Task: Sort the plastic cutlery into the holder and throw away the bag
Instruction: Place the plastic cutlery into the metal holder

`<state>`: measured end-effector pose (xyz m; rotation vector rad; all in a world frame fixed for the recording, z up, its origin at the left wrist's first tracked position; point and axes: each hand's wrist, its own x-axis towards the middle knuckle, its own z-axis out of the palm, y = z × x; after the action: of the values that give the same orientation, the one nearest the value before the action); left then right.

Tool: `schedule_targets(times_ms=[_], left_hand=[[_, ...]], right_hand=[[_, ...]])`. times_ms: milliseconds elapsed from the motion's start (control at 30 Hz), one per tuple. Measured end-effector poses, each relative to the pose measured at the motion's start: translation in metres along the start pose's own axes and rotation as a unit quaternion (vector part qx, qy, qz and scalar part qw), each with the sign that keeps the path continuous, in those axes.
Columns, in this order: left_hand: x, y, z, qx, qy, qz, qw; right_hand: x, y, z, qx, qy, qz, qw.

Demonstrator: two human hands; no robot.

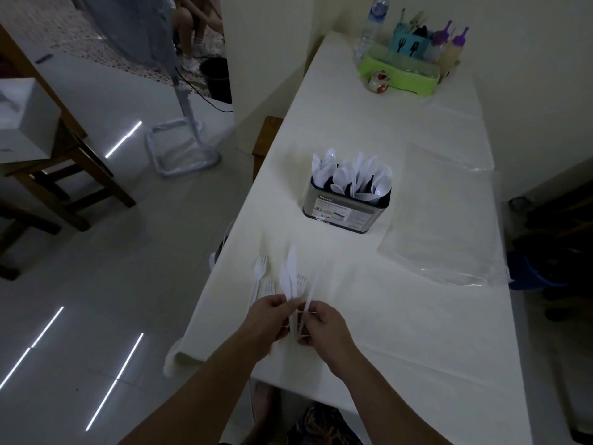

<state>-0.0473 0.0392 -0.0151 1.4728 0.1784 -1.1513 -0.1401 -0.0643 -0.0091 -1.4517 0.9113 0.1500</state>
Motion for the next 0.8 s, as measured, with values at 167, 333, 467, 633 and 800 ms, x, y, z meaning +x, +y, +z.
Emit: schedule_targets(times_ms=[167,333,467,633,800], left_hand=[[0.003,-0.007,-0.008,-0.021,0.005,0.015,1.000],[0.003,-0.011,-0.033,-0.053,0.025,0.015,0.998],[0.009,-0.010,-0.056,-0.040,0.101,0.029,0.994],[0.023,-0.005,-0.084,0.000,0.196,0.060,0.979],[0.026,0.002,-0.090,0.066,0.219,0.055,0.972]], right_hand=[[0.004,0.001,0.012,-0.129,0.035,-0.062,0.989],[0.007,-0.004,0.039,-0.260,0.053,-0.151,0.952],[0.003,-0.007,0.066,-0.329,0.001,-0.185,0.926],[0.002,0.020,0.073,-0.446,0.064,-0.221,0.865],[0.005,0.044,0.063,-0.557,0.048,-0.289,0.777]])
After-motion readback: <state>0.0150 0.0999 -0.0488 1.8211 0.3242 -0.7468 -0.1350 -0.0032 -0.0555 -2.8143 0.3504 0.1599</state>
